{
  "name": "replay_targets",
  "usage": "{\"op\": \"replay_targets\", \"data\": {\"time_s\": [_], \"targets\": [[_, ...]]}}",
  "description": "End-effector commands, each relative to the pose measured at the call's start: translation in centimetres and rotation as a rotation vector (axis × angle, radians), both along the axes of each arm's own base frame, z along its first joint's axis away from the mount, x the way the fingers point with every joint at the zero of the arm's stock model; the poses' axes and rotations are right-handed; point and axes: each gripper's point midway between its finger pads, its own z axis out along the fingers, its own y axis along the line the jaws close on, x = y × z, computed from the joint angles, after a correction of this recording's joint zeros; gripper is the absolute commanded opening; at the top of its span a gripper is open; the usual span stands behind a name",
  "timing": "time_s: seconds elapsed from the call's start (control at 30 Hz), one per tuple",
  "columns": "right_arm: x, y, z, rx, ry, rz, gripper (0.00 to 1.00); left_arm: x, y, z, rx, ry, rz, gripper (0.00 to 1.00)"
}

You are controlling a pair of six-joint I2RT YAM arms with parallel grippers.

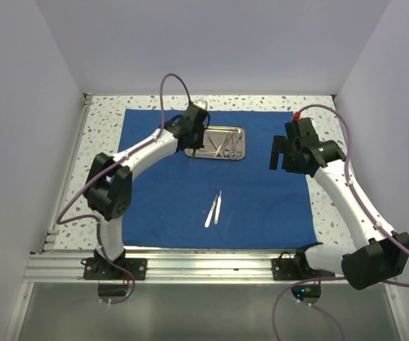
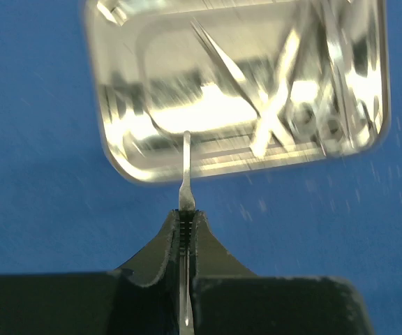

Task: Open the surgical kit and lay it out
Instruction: Place the medical item in the surgical kit.

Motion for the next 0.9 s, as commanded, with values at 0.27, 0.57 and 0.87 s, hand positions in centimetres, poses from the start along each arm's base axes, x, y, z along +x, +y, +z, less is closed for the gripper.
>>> {"op": "replay_targets", "data": {"time_s": [0.27,0.57,0.87], "targets": [[-0.8,1.4,0.9,0.106,-0.048,0.013,0.98,-15.6,-6.1,-3.8,-0.098,0.162,-0.097,0.0],[-0.6,1.5,1.9,0.11,-0.073,0.018,0.99,-18.0,-8.1,-6.5,-0.137,0.252,-0.108,0.41],[5.9,5.4,5.1,0.229,-0.182,0.083,0.98,-17.9,-7.6,-0.4,-0.16,0.186,-0.096,0.92]]}}
